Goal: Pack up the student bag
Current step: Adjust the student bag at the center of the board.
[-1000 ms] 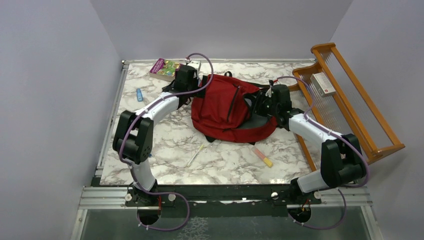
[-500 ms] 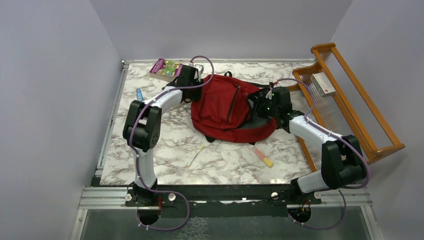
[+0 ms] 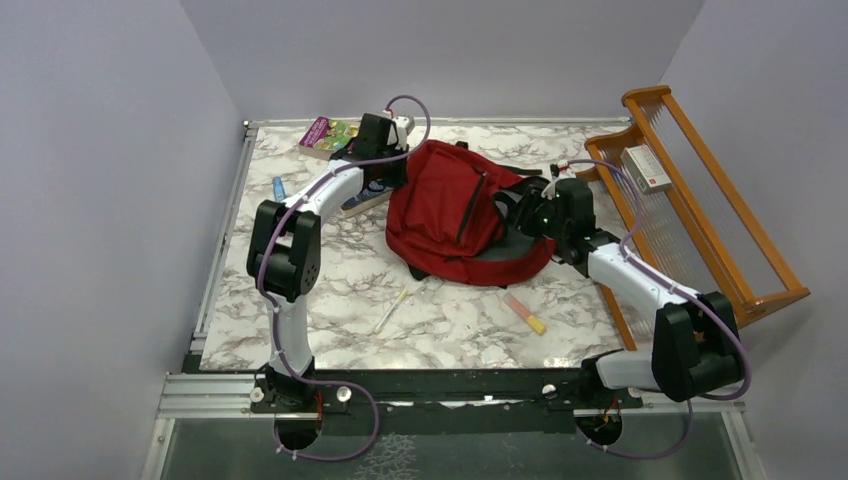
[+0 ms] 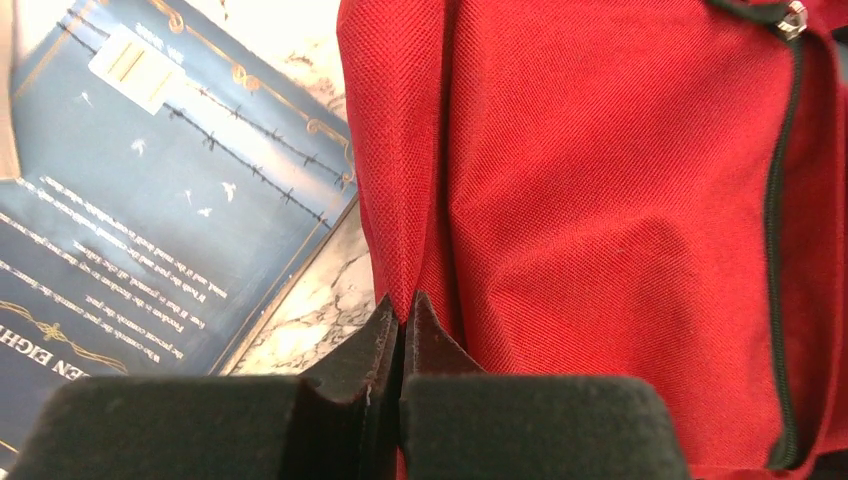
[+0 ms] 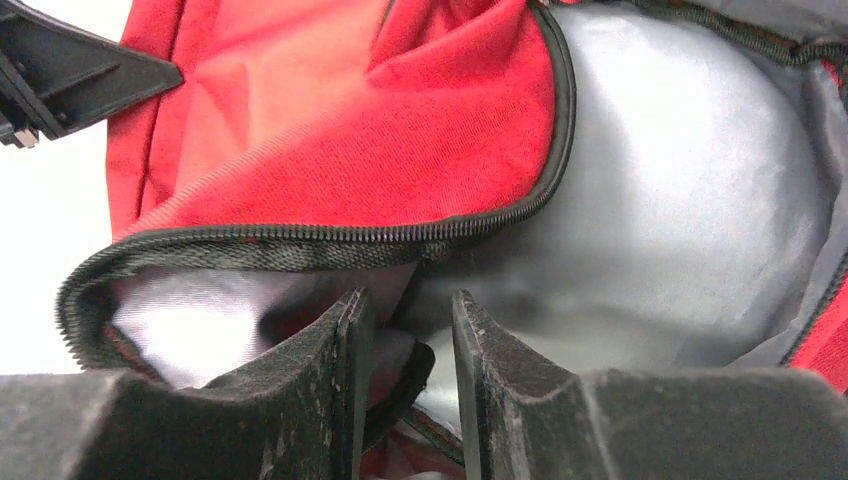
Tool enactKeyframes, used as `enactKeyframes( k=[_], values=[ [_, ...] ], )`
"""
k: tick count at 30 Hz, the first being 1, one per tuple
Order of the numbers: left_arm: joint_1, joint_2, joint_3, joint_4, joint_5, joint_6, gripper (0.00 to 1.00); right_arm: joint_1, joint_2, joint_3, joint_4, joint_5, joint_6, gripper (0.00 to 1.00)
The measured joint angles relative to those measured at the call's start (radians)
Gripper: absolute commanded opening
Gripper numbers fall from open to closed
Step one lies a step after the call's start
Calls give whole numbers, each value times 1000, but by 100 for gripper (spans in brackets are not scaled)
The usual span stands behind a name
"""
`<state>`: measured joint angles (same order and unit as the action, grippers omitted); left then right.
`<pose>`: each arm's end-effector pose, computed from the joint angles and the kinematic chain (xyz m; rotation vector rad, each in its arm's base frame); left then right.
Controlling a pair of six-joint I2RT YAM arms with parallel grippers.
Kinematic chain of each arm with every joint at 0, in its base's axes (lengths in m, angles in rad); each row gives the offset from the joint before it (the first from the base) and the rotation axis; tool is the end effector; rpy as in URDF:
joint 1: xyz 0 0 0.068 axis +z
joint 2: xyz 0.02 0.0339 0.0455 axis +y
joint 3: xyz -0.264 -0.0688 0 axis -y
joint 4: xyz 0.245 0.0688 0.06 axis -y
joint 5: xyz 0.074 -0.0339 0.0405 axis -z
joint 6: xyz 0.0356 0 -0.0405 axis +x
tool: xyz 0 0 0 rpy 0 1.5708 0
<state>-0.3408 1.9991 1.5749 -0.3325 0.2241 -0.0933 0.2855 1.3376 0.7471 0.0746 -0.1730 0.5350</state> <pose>0.4278 -0.1601 0.2329 0.4032 2.3181 -0.4764 0.2773 0.0878 0.2300 0.1596 2.1446 0.6698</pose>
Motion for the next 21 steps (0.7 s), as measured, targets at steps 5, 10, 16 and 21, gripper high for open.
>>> enactKeyframes(
  k=[5,10,16,21],
  values=[
    [0,4,127,-69,11,20,0,-6,-3,-1,42,-16,7,39],
    [2,77,375,-122,10,69,0,-6,45,23,62,-46,14,39],
    [32,181,529,-134,11,106,25,-6,138,79,74,-62,24,39],
    [51,208,510,-152,11,116,44,-6,204,103,90,-67,39,40]
  ],
)
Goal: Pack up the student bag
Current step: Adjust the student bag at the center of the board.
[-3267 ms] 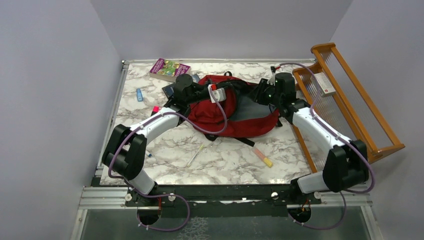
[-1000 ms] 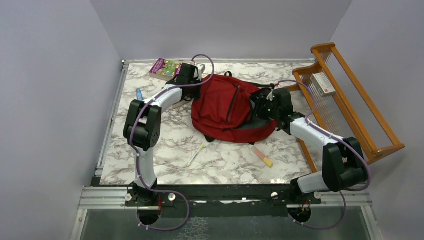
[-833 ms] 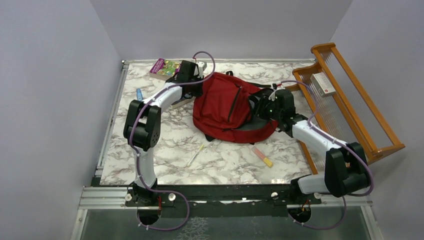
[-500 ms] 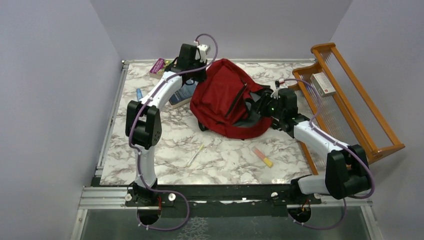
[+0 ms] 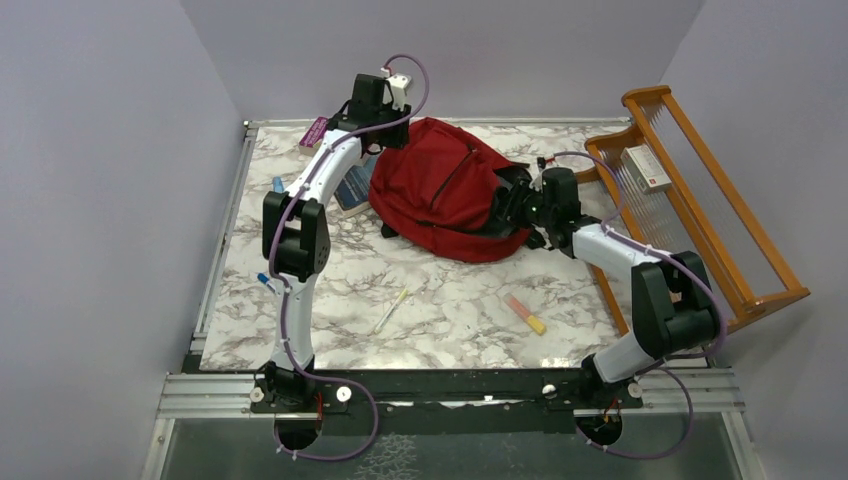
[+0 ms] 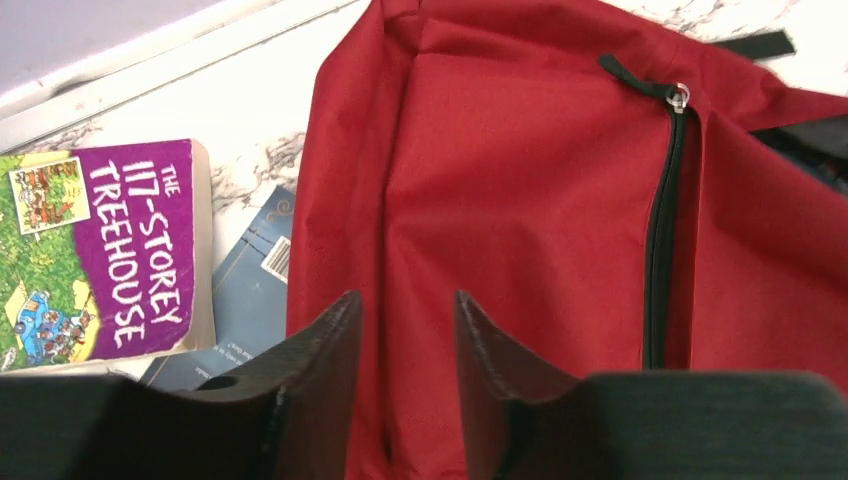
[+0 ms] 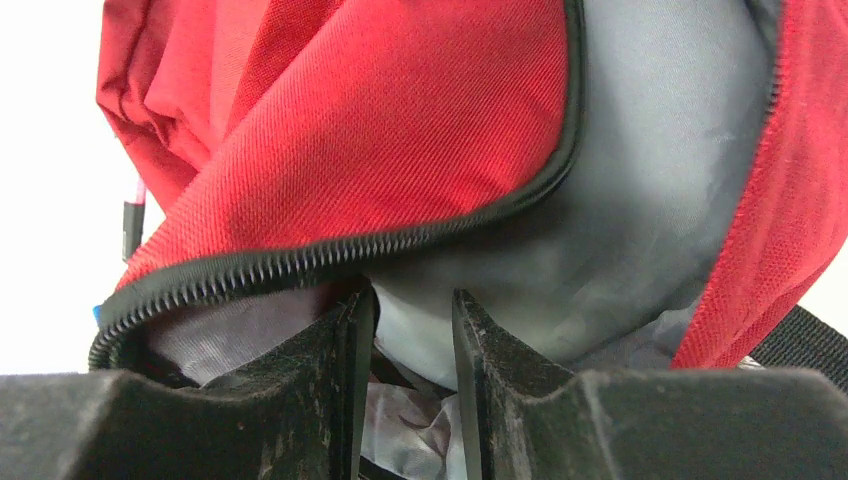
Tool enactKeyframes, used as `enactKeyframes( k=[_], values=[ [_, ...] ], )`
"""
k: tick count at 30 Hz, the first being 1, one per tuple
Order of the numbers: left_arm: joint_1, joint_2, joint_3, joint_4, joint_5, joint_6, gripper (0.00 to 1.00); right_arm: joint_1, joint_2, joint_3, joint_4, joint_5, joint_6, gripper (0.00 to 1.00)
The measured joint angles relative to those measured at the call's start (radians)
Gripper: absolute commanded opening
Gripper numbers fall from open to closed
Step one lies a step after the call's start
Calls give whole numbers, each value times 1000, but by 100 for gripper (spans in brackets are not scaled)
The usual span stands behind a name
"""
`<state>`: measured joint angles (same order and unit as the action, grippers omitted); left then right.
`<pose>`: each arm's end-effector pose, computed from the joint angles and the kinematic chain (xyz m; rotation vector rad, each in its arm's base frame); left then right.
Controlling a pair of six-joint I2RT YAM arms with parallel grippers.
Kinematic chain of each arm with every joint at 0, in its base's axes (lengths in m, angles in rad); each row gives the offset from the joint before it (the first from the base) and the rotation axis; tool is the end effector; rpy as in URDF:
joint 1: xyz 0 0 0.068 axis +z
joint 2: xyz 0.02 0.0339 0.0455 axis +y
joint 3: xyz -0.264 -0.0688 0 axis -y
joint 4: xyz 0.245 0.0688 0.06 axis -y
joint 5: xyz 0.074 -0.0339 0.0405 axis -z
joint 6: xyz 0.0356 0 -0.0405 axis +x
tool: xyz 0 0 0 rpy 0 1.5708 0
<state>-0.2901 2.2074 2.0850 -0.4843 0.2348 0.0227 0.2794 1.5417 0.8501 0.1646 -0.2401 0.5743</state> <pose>0.4927 -0.1557 0.2935 0.4731 2.1355 -0.4074 0.3179 0.1000 0.2127 0.1699 2.1682 0.7548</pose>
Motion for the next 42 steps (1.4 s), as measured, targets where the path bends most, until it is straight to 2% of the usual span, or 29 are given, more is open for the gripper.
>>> enactKeyframes(
  k=[5,12,15,21,23,28,35,42],
  values=[
    [2,-20,-97,19,0,-2,55,0,20,0,-8,18,2,40],
    [-15,-181,-384,113,8,-53,57,-5,21,-35,1,35,14,42],
    [-53,-299,-542,200,3,-71,58,-11,21,-72,3,36,24,46],
    [-233,-565,-951,555,-22,-114,60,-43,21,-130,34,19,59,47],
    [-274,-595,-1026,650,-29,-120,60,-60,21,-156,71,-6,81,45],
    [-330,-593,-1080,782,-69,-93,60,-93,22,-226,185,-89,140,40],
    [-411,-592,-1139,950,-93,4,60,-103,20,-290,311,-165,179,44],
    [-516,-581,-1194,1035,-93,115,62,-103,-68,-308,304,-163,192,45]
  ],
)
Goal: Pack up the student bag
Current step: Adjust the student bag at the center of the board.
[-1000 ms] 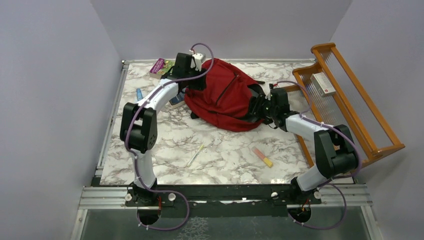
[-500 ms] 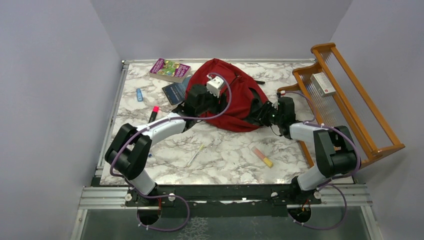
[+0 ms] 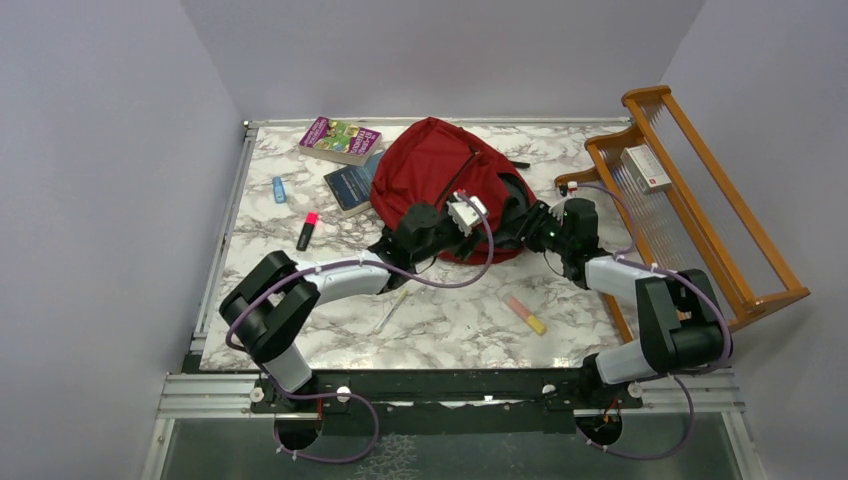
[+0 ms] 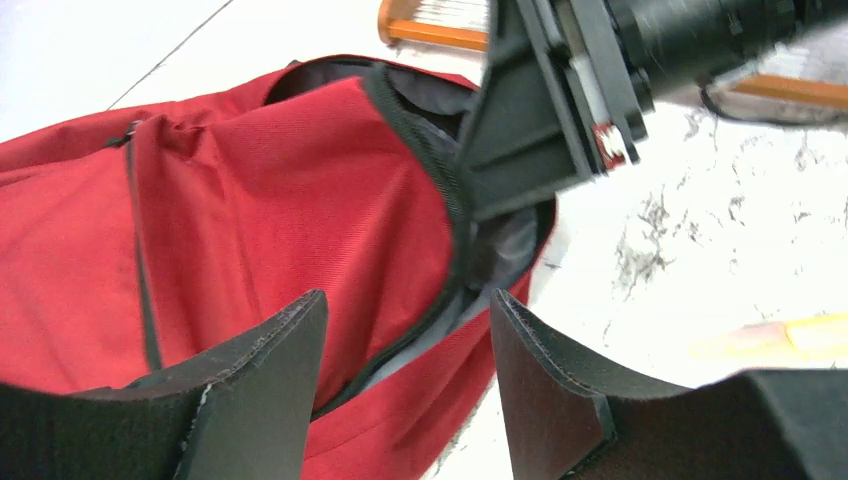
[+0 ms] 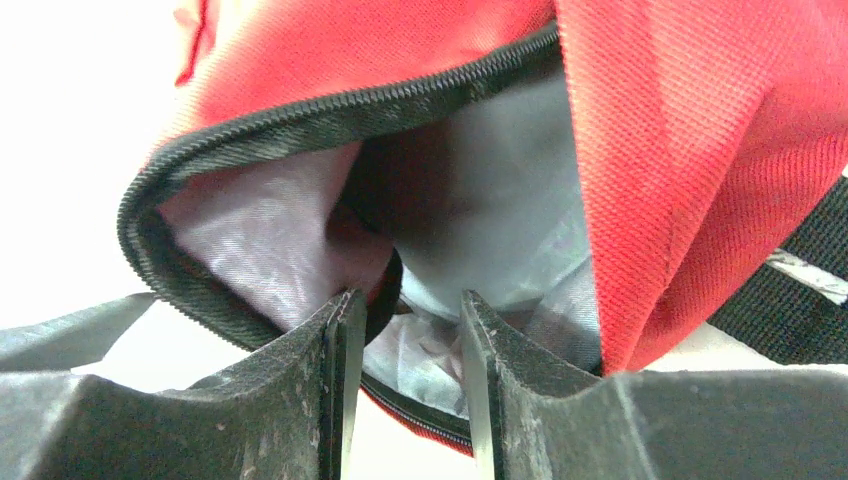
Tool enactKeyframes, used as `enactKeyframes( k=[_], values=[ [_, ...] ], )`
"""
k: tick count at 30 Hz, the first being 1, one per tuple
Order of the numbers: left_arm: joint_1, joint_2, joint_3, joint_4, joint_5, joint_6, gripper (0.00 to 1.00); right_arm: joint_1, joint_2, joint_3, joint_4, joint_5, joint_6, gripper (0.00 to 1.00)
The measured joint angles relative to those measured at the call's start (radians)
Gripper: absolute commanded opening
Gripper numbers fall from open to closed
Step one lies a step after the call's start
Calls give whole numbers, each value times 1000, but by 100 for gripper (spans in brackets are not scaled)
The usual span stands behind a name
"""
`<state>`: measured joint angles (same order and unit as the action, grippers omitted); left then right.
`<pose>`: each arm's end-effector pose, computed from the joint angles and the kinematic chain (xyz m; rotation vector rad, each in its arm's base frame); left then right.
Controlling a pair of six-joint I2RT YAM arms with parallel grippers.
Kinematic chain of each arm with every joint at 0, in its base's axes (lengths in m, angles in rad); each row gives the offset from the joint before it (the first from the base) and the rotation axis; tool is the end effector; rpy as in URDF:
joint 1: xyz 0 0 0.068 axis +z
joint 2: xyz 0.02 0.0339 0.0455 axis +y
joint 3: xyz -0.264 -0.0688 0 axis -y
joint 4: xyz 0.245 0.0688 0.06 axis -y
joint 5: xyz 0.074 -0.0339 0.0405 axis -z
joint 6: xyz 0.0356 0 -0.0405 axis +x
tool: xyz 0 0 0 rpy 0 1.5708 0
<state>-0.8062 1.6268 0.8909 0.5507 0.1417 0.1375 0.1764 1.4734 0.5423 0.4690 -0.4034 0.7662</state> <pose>0.2484 -0.2662 0.2370 0.9081 1.5475 -0.6080 0.2774 0.0636 0.1679 0.3602 2.1114 0.9845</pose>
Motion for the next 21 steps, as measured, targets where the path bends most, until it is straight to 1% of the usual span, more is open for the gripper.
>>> enactKeyframes(
  k=[5,10,13,21],
  values=[
    [-47,47,-33,57,-18,56,63,0,-27,28,-29,5,3,45],
    [-53,104,-37,99,-44,90,63,0,-27,85,-92,8,3,45],
    [-53,123,-38,119,-73,109,63,-2,-37,109,-127,22,-1,48],
    [-53,127,-55,155,-98,126,63,-2,-195,109,-233,100,-29,54]
  ],
)
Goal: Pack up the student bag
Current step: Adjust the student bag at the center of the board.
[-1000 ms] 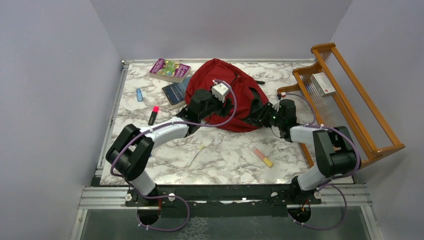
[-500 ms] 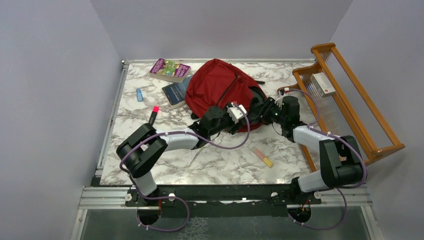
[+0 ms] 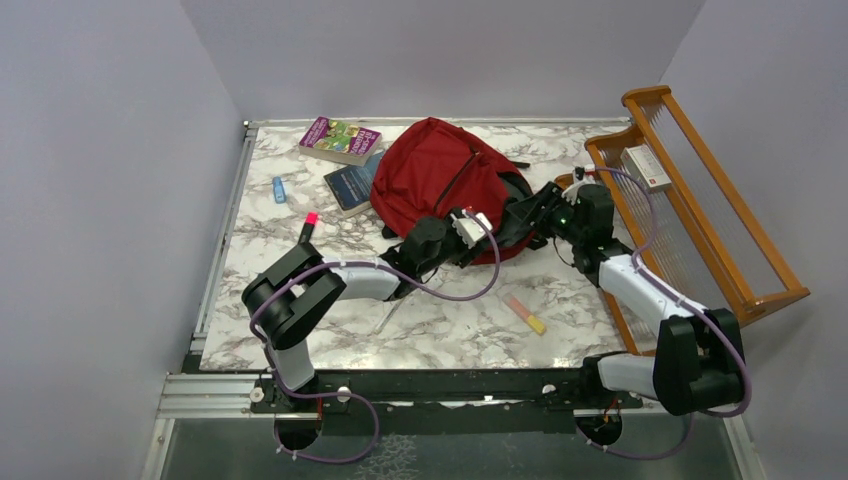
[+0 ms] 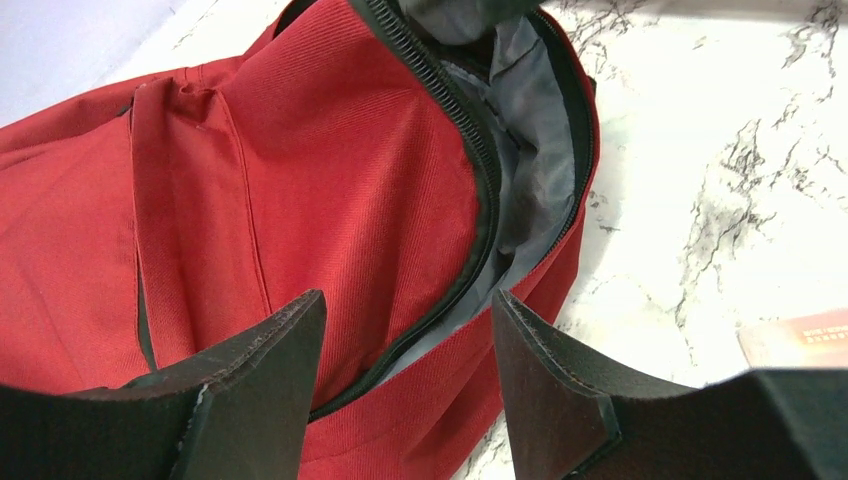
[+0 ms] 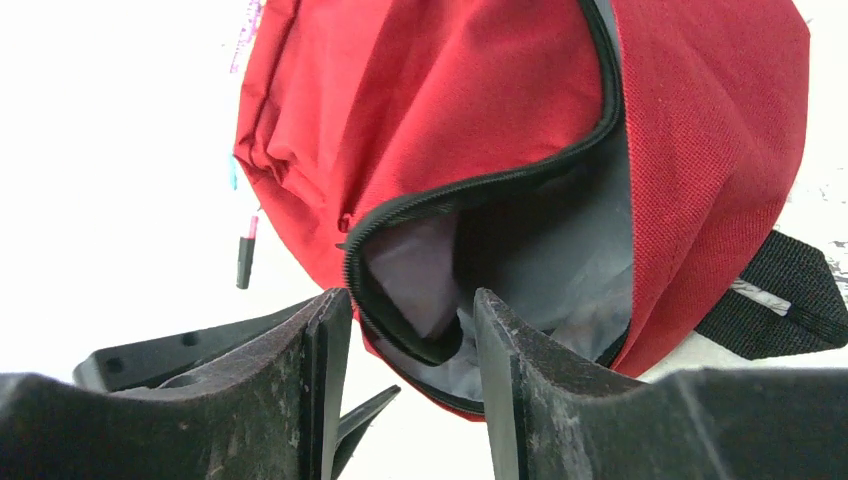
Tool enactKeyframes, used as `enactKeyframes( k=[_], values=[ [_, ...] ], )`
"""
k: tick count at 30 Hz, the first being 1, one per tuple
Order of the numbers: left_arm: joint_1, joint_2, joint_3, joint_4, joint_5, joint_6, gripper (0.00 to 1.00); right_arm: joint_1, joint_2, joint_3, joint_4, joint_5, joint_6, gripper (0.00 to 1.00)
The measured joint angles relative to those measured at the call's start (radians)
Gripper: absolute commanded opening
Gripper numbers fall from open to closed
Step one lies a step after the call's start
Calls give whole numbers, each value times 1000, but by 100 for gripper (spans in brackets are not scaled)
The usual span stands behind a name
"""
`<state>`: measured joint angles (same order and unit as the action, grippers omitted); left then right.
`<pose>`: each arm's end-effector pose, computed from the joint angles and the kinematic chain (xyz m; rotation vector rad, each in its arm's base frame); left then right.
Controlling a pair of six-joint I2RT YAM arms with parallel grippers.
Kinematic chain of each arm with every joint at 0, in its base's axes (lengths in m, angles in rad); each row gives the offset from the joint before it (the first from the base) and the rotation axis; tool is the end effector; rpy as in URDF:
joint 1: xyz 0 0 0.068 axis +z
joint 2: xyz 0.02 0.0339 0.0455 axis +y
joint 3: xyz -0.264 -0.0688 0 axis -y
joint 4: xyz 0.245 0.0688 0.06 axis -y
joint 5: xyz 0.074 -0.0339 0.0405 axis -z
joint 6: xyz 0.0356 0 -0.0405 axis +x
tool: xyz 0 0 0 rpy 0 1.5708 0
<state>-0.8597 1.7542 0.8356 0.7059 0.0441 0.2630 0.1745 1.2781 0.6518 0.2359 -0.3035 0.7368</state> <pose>0.2414 -0.2826 0.1916 0.9892 1.5127 -0.4668 0.2713 0.0586 0.2302 0.3654 2.0189 0.8819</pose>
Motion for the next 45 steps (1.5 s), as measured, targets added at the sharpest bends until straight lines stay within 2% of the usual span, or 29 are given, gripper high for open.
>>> enactKeyframes(
  k=[6,12,22,24,29,33,39,45],
  values=[
    [0,0,-21,5,-12,4,63,0,-38,-1,-3,0,-3,58],
    [0,0,-37,11,-15,4,63,0,-30,-3,-12,-10,3,66],
    [0,-4,-66,11,-18,4,63,0,143,35,-5,-123,-5,65],
    [0,-11,-74,11,-21,4,63,0,186,54,3,-142,-5,60],
    [0,-51,-98,11,-51,7,63,0,248,107,1,-159,-13,31],
    [0,-93,-104,12,-72,13,64,0,249,155,-3,-164,-10,18],
    [0,-126,-101,26,-102,34,67,0,231,215,-5,-174,37,10],
    [0,-117,-50,34,-133,55,71,0,222,240,7,-172,168,3]
  ],
)
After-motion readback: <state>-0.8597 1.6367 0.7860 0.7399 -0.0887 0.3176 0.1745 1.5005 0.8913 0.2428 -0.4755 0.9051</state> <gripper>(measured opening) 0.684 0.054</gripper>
